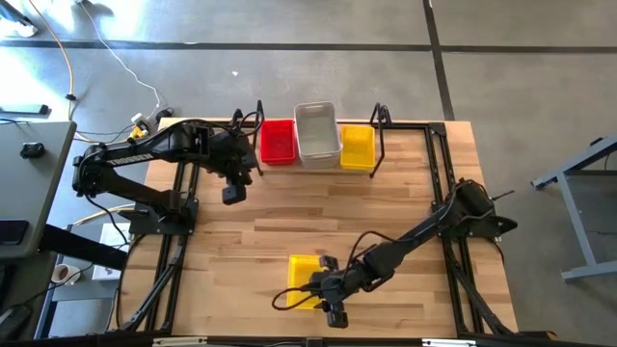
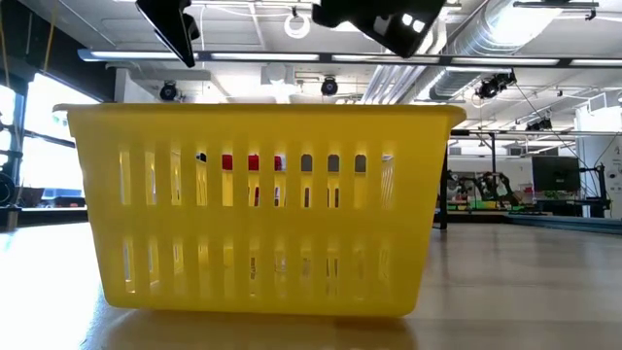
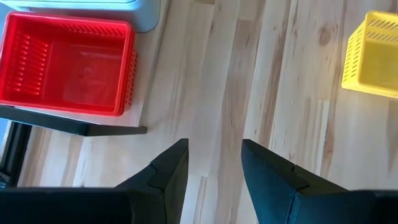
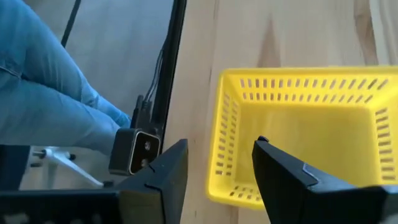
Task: Stack baskets on shelf by color
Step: Stack the yellow bin on the top of the other yellow bins on the shelf
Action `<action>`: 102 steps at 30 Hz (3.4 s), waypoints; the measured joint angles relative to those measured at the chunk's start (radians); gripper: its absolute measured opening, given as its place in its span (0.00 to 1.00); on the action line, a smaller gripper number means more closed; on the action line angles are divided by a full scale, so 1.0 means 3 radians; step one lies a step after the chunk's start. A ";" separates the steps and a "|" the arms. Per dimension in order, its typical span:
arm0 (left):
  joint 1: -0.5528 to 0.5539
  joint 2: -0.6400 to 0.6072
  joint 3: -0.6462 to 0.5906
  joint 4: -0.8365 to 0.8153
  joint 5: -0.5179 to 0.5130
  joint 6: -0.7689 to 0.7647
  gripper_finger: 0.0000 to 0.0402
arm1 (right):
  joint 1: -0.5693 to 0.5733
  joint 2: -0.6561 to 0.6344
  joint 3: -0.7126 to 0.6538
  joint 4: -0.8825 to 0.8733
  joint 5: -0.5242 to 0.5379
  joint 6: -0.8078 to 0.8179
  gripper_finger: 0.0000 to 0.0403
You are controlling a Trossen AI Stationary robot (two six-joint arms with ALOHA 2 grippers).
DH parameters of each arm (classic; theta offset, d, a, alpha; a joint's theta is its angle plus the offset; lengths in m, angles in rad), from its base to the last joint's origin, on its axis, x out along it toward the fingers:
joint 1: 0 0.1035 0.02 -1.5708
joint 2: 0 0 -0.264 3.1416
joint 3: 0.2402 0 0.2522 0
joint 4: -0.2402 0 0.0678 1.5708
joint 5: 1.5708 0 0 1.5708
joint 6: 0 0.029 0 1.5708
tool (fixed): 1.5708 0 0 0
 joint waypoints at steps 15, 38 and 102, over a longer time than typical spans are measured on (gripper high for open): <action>0.0000 0.0001 -0.0001 0.0002 -0.0001 -0.0144 0.34 | 0.0050 0.0368 0.0006 0.0305 -0.0138 -0.0300 0.40; 0.0000 0.0001 -0.0001 0.0003 -0.0175 -0.0143 0.34 | 0.0051 0.0551 0.0014 0.0045 -0.0274 0.0228 0.03; 0.0490 0.0040 -0.0001 0.1576 -0.0774 0.0371 0.34 | -0.2805 -0.2391 -0.1109 -0.1295 0.0368 -0.2969 0.00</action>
